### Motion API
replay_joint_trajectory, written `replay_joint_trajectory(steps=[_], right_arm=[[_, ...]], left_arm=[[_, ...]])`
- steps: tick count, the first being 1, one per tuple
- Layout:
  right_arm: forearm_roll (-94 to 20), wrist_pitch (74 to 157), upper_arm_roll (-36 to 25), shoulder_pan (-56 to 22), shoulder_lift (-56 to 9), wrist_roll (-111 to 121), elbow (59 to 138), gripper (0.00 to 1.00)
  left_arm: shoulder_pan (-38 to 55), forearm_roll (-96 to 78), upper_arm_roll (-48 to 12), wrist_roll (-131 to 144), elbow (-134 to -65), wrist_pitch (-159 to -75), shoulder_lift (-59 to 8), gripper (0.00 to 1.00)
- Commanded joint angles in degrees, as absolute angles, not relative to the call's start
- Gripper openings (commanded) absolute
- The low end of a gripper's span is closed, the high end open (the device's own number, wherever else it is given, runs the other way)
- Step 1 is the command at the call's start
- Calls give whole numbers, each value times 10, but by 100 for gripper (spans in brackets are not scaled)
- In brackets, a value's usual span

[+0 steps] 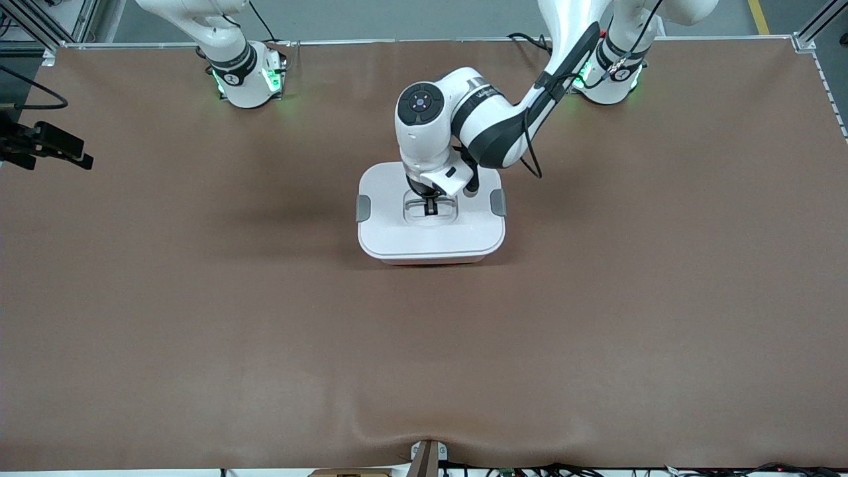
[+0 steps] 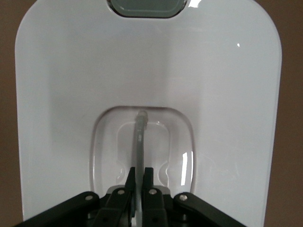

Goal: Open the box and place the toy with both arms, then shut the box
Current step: 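Lower the lid onto the box with the left gripper and press it down, then open the left gripper and lift it off the lid handle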

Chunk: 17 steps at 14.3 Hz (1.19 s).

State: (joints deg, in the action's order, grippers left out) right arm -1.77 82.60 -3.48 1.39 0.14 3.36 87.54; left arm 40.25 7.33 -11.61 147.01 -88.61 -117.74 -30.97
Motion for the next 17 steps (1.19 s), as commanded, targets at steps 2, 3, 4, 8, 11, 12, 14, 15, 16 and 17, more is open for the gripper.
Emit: replay_joint_trajectory(steps=[2, 3, 4, 8, 11, 12, 14, 15, 16, 17], right_arm=[[-11, 828, -26, 21, -2, 18, 862, 100], [-11, 827, -26, 20, -2, -2, 862, 100], [-3, 827, -25, 20, -2, -18, 862, 100], [6, 825, -24, 20, -1, -17, 860, 100], [6, 825, -24, 19, -1, -14, 860, 100], [6, 826, -24, 19, -1, -14, 860, 100], [7, 825, -24, 19, 1, -13, 861, 100], [8, 825, -24, 20, 1, -13, 861, 100], [9, 825, -24, 20, 1, -11, 861, 100], [11, 826, -24, 20, 1, -11, 861, 100]], left_arm=[[403, 79, -114, 1477, -870, -1193, -316, 77], [401, 77, -113, 1477, -865, -1187, -313, 100], [403, 83, -110, 1477, -864, -1180, -311, 100], [401, 84, -108, 1455, -844, -1151, -302, 100], [383, 80, -107, 1406, -837, -1118, -285, 100], [375, 83, -107, 1385, -837, -1110, -279, 100], [355, 75, -108, 1342, -837, -1088, -257, 100], [341, 74, -109, 1323, -837, -1077, -247, 100], [330, 74, -111, 1307, -837, -1065, -240, 100], [320, 74, -112, 1291, -837, -1060, -232, 100]])
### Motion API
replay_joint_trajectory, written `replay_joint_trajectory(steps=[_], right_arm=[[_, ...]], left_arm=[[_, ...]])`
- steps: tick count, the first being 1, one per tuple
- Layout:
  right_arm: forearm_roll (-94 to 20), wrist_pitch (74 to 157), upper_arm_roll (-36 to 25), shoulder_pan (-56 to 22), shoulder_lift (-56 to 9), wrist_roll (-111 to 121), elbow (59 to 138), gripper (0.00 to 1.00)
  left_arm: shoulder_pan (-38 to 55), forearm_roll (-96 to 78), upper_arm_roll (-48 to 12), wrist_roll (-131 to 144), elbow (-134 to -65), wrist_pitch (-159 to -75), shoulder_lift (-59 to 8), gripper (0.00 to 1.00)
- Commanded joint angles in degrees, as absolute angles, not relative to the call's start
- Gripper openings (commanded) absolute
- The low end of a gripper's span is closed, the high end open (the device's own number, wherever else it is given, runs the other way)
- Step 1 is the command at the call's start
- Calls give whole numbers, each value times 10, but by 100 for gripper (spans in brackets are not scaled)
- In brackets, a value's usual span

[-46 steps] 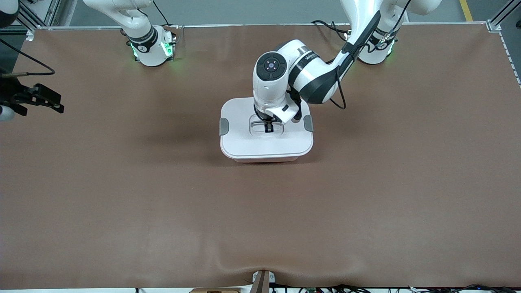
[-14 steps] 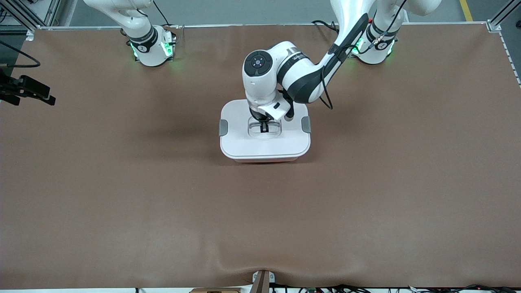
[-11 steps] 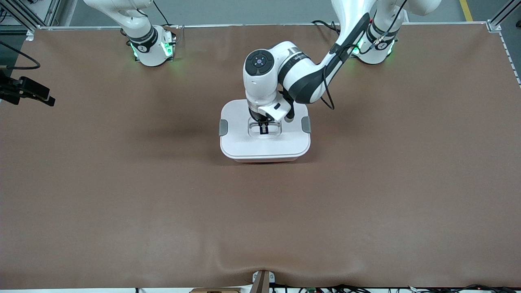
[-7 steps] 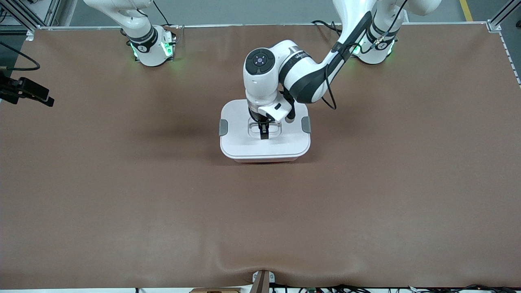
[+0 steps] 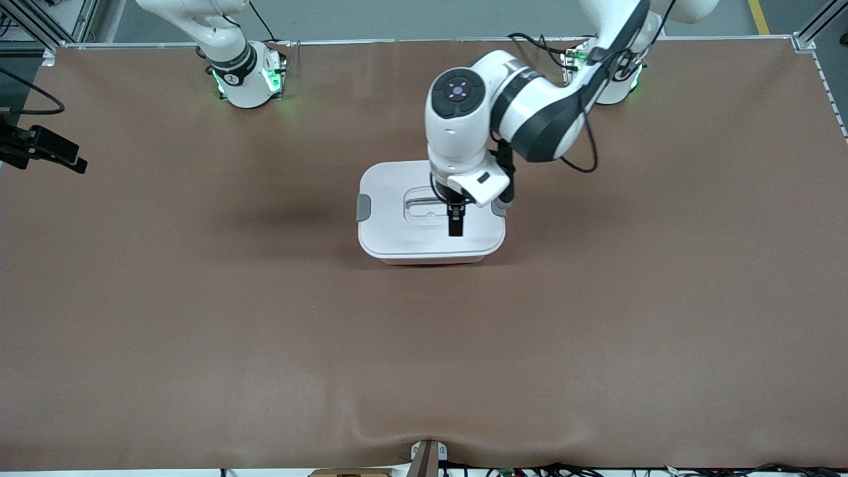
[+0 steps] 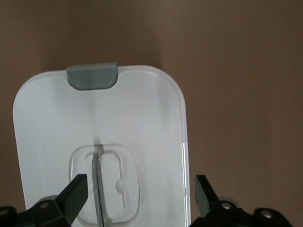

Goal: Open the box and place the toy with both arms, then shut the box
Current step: 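Open the left gripper and lift it off the lid handle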

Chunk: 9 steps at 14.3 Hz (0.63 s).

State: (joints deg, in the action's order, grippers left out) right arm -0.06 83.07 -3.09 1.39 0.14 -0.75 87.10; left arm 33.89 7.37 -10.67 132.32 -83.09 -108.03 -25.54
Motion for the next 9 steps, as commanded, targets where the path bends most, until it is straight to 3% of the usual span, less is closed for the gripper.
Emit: replay_joint_trajectory(steps=[1, 9], right_arm=[[11, 830, -24, 19, 1, -12, 861, 100], [4, 838, -24, 20, 1, -19, 861, 100]], left_arm=[[313, 74, -111, 1273, -837, -1057, -224, 100], [251, 69, -114, 1157, -837, -1038, -185, 100]])
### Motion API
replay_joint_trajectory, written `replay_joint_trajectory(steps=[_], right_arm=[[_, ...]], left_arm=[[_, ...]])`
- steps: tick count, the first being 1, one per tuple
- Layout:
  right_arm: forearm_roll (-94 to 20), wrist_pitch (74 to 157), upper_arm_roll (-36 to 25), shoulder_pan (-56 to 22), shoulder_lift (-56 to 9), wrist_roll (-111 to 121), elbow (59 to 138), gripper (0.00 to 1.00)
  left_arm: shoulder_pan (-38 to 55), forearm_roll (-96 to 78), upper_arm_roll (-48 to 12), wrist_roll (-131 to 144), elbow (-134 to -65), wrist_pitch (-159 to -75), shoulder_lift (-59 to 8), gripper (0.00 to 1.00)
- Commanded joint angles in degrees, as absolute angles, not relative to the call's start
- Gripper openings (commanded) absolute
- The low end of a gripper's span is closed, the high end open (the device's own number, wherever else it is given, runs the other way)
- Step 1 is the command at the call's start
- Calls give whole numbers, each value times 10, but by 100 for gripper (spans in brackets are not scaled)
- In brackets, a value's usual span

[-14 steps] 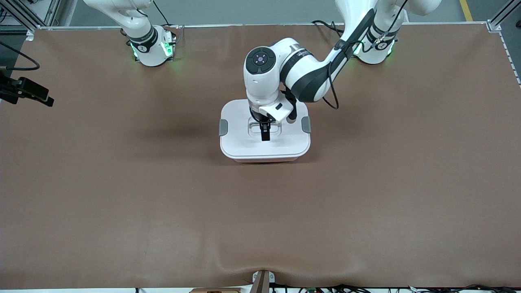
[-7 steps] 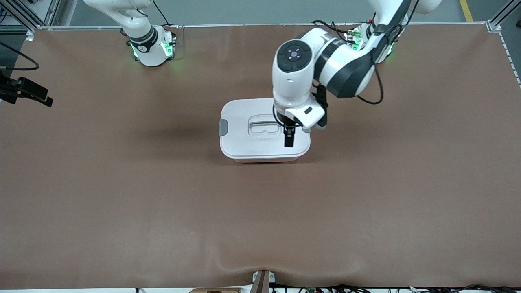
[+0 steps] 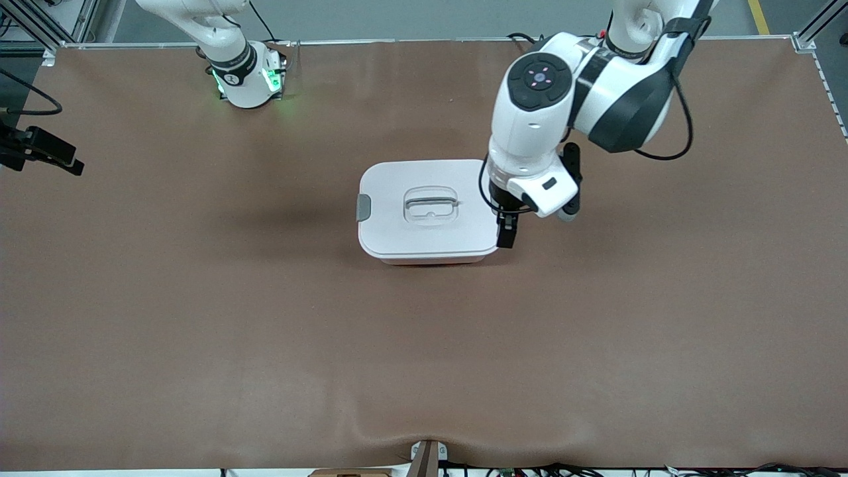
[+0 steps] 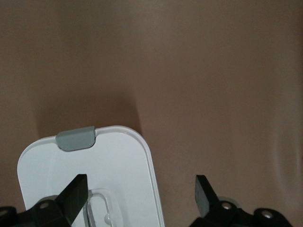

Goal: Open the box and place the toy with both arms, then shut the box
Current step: 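Open the left gripper and lift it off the lid handle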

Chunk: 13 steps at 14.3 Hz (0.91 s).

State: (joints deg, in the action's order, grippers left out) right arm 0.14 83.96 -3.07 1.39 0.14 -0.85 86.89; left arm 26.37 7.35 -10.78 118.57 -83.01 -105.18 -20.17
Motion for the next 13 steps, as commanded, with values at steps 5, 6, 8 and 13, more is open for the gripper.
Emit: replay_joint_trajectory(steps=[5, 6, 8, 13], right_arm=[[2, 835, -24, 20, 1, -13, 863, 100], [2, 834, -24, 19, 1, -13, 863, 100], [2, 835, -24, 20, 1, -13, 863, 100], [1, 836, -23, 13, -4, -14, 863, 100]], left_arm=[[206, 55, -114, 1064, -837, -1011, -168, 100], [195, 48, -113, 1041, -837, -1010, -163, 100], [175, 40, -113, 1001, -837, -1004, -156, 100], [136, 42, -111, 890, -837, -992, -149, 100]])
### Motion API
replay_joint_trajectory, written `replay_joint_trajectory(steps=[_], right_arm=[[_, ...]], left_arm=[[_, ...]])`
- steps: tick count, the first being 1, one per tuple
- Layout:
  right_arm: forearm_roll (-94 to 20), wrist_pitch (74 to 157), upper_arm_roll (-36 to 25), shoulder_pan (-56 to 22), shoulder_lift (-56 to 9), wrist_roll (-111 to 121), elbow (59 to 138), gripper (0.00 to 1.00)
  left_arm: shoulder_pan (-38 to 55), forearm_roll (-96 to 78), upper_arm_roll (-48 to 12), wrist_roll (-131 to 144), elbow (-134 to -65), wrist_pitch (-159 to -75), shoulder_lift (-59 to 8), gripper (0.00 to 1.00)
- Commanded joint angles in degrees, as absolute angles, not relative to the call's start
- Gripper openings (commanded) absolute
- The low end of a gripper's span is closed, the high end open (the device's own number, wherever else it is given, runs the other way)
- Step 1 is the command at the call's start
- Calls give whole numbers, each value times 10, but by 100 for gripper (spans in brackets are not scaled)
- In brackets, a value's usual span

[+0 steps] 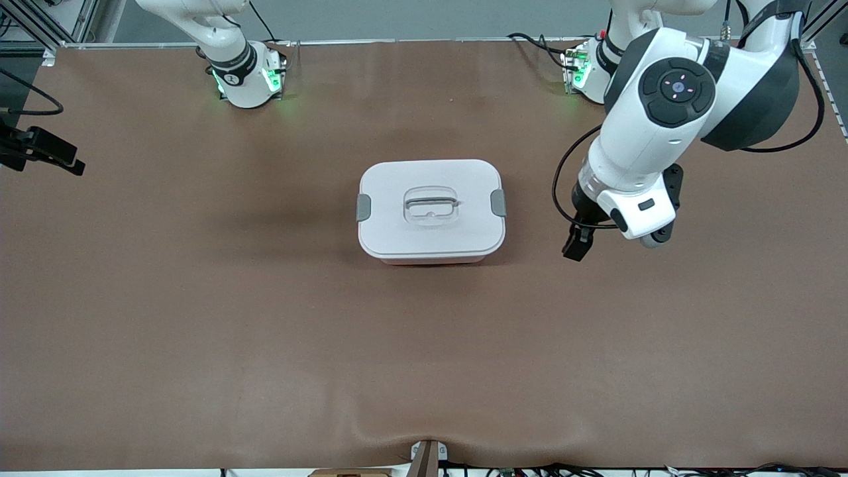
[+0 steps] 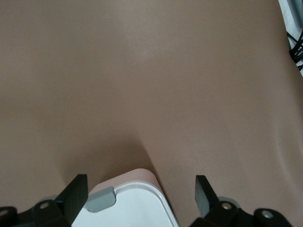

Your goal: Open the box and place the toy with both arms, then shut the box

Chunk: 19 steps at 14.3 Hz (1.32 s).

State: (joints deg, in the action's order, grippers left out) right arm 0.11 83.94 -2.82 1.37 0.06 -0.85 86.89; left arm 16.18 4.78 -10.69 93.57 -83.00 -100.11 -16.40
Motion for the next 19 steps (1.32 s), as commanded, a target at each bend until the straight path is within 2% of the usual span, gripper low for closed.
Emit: replay_joint_trajectory(steps=[1, 19], right_arm=[[1, 836, -23, 11, -4, -14, 863, 100], [0, 838, -23, 12, -4, -14, 862, 100]], left_arm=[[126, 42, -112, 862, -836, -992, -148, 100], [55, 52, -105, 437, -837, -992, -123, 100]])
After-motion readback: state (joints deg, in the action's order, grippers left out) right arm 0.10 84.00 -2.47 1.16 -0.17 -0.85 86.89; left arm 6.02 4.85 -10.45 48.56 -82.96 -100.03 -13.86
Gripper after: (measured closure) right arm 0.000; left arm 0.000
